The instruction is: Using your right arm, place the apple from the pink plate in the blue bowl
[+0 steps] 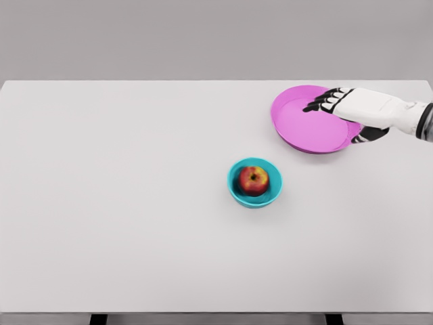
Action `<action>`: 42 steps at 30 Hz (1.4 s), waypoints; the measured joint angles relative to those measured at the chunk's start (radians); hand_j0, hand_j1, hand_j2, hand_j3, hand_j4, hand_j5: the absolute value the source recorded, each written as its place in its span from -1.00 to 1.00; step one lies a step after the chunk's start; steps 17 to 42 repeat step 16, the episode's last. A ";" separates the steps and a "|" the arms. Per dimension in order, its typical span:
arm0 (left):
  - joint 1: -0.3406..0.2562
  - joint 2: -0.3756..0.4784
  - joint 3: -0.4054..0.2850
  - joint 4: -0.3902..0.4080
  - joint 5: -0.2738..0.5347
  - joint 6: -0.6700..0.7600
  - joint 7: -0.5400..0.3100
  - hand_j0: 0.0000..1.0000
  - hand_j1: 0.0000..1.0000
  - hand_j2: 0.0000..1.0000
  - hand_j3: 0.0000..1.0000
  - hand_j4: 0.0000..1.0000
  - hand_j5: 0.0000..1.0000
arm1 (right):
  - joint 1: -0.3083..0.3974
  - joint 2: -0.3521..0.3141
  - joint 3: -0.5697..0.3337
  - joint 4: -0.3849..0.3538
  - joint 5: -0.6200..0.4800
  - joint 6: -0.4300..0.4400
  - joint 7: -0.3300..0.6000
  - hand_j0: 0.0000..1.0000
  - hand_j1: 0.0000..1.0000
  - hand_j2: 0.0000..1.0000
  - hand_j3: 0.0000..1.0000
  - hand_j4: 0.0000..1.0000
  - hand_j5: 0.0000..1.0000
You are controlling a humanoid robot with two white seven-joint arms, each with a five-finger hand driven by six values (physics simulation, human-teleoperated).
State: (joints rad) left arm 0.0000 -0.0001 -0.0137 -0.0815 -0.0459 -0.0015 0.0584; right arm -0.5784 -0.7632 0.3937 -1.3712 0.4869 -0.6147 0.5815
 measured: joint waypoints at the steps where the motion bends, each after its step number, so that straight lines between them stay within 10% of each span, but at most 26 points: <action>1: 0.000 0.000 0.000 0.000 0.000 0.000 0.000 1.00 1.00 1.00 1.00 1.00 1.00 | 0.035 0.005 -0.034 0.014 0.001 0.000 0.009 1.00 1.00 1.00 1.00 1.00 1.00; 9: 0.000 0.000 0.000 0.000 0.000 0.000 0.000 1.00 1.00 1.00 1.00 1.00 1.00 | 0.112 0.160 -0.277 0.047 0.002 0.001 0.028 1.00 1.00 1.00 1.00 1.00 1.00; 42: 0.000 0.000 -0.001 -0.001 -0.003 -0.003 0.000 1.00 1.00 1.00 1.00 1.00 1.00 | 0.114 0.194 -0.295 0.057 0.009 0.001 0.030 1.00 1.00 1.00 1.00 1.00 1.00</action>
